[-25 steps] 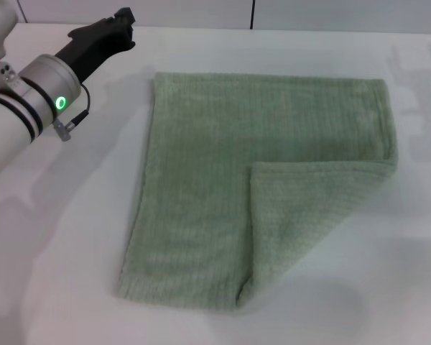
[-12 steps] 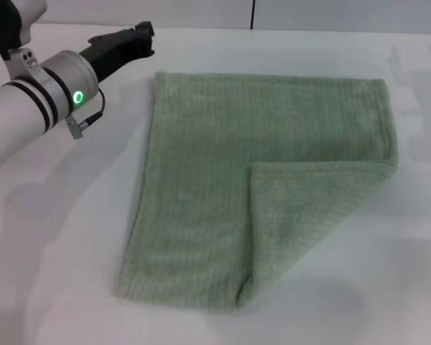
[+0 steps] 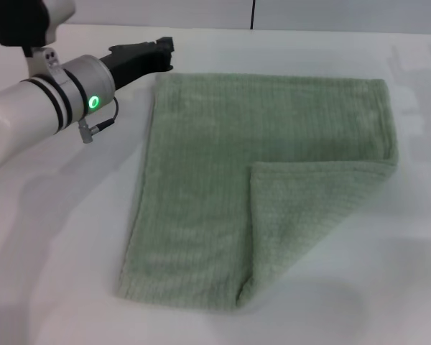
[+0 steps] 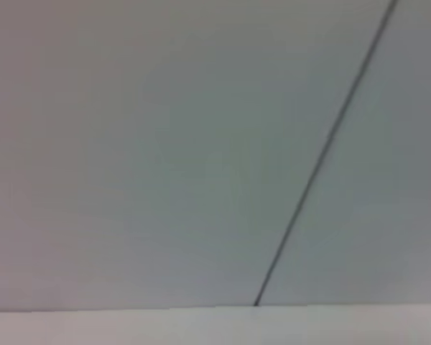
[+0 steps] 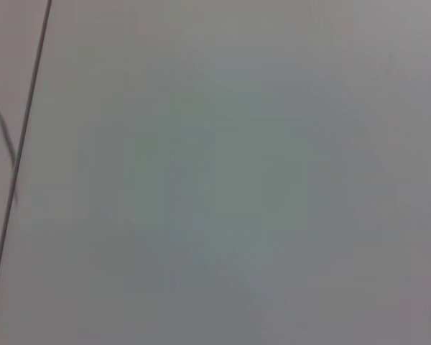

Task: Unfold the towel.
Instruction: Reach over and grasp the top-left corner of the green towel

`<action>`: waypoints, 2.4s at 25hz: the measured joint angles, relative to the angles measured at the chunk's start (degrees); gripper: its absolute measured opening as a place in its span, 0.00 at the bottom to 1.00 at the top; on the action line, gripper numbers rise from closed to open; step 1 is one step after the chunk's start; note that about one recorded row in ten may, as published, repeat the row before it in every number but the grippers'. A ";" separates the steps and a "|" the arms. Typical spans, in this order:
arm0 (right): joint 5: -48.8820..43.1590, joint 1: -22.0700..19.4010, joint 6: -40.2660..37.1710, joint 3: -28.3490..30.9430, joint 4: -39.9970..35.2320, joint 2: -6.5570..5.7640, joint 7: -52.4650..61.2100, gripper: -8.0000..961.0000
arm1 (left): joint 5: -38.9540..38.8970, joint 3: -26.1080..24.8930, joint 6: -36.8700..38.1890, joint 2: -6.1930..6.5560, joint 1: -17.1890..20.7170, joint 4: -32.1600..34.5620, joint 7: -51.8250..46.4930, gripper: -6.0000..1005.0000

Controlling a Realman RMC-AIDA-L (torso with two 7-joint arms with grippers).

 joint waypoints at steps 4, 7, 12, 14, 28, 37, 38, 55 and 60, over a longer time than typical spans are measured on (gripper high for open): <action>0.00 0.00 0.00 0.00 0.00 0.00 0.00 0.73 | 9.00 -0.07 -0.06 -0.09 -1.70 -0.68 -4.51 0.00; 0.00 -0.04 0.00 0.00 0.05 0.00 0.00 0.73 | 11.19 -0.32 -0.32 -0.21 -2.10 -0.99 -5.42 0.00; 0.00 -0.06 0.00 0.00 0.09 0.07 0.00 0.73 | 18.51 -0.96 -2.91 -0.52 -3.14 -1.95 -10.04 0.00; 0.00 -0.07 -0.01 0.00 0.09 0.08 0.00 0.73 | 19.15 -0.97 -2.91 -0.51 -3.18 -1.95 -10.62 0.00; 0.00 -0.34 -0.10 0.00 1.11 0.09 0.00 0.73 | 49.67 -5.26 3.19 -0.64 -7.16 -2.06 -37.96 0.00; 0.00 -0.45 -0.10 -0.03 1.33 0.09 0.00 0.73 | 60.32 -5.28 3.68 -0.72 -11.23 -5.28 -48.65 0.00; 0.00 -0.44 -0.10 -0.06 1.33 0.09 0.00 0.73 | 60.32 -5.28 3.68 -0.72 -11.23 -5.28 -48.65 0.00; -0.02 -0.51 -0.09 -0.09 1.38 0.09 0.00 0.73 | 62.81 2.40 -6.21 -1.77 -12.23 -8.07 -52.53 0.00; -0.06 -0.52 -0.09 -0.09 1.41 0.09 0.00 0.73 | 62.81 4.30 -7.67 -1.77 -12.02 -8.09 -53.68 0.00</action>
